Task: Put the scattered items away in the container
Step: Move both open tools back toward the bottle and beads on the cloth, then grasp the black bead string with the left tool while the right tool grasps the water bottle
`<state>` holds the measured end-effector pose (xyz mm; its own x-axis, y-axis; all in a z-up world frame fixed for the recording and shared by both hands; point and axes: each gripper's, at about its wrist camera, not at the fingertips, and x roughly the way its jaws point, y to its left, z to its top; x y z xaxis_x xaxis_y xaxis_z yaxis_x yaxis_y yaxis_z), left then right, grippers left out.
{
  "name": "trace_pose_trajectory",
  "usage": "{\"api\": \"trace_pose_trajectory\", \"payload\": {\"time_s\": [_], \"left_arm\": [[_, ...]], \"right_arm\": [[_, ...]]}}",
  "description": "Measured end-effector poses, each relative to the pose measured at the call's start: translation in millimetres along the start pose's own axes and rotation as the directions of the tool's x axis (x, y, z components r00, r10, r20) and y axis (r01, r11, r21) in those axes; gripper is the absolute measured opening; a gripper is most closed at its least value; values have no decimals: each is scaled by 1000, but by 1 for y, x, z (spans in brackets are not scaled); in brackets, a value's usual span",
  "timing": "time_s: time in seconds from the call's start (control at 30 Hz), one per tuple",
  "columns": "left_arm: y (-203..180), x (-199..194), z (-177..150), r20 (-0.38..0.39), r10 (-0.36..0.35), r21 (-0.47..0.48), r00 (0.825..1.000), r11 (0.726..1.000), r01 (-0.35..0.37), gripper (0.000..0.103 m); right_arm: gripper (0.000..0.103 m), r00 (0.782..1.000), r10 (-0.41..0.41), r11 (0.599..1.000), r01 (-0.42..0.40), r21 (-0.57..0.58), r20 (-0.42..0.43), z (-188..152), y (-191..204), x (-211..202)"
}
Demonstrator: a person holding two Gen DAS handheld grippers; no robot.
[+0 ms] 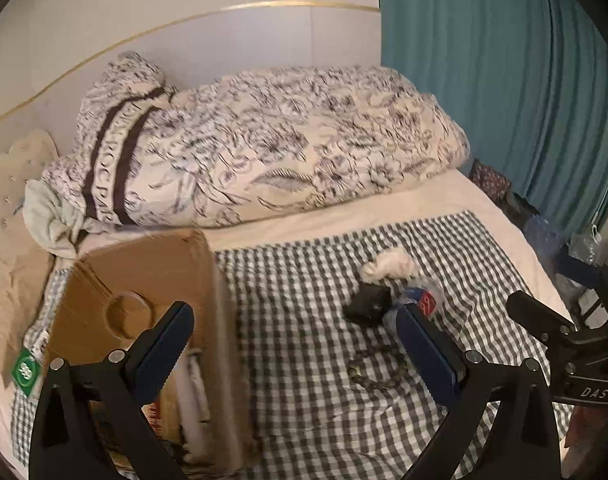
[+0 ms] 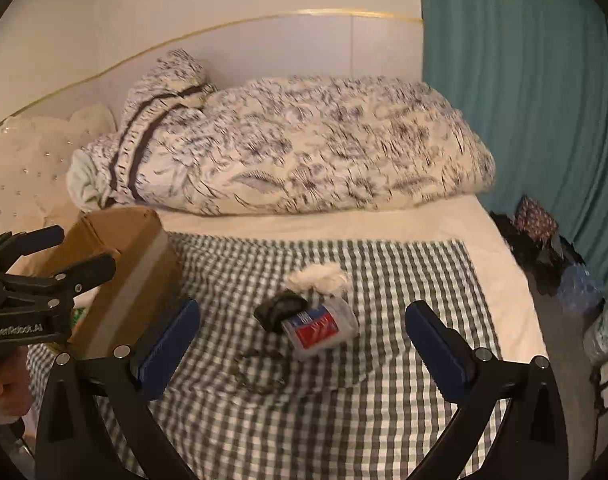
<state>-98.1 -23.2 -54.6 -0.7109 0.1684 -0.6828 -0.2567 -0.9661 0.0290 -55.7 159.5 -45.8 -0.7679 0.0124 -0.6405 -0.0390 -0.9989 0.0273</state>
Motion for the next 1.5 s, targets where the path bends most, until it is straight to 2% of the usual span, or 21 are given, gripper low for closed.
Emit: {"api": "trace_pose_trajectory", "payload": {"time_s": [0.43,0.73,0.93,1.07,1.13,1.2,1.27,1.4,1.5], "left_arm": [[-36,83,-37,-161,-4,24,987,1000,8,103],[-40,118,-53,-225,6,22,974,1000,-1,103],[-40,134,-63,-263,7,20,965,1000,-1,103],[-39,142,-70,-280,5,12,960,1000,-1,103],[-40,145,-73,-287,7,11,958,1000,-4,102],[-41,149,-75,-290,13,9,957,1000,-11,101],[-43,152,-76,-293,17,7,956,1000,-15,99],[-47,161,-80,-302,23,6,953,1000,-23,95],[-51,170,-85,-327,28,8,945,1000,-27,89]], "right_arm": [[103,993,2,1000,2,30,-116,-31,-32,64],[103,980,25,1000,-23,13,-199,-44,-40,110],[103,963,140,988,-151,-28,-229,-51,-43,141],[103,946,173,972,-209,-109,-276,-54,-37,163],[103,939,154,966,-209,-154,-306,-56,-34,174],[103,947,131,965,-189,-180,-292,-55,-36,178],[103,949,151,965,-203,-169,-275,-52,-39,180],[103,935,194,950,-255,-182,-299,-47,-41,192],[103,931,189,940,-264,-218,-312,-49,-37,199]]}}
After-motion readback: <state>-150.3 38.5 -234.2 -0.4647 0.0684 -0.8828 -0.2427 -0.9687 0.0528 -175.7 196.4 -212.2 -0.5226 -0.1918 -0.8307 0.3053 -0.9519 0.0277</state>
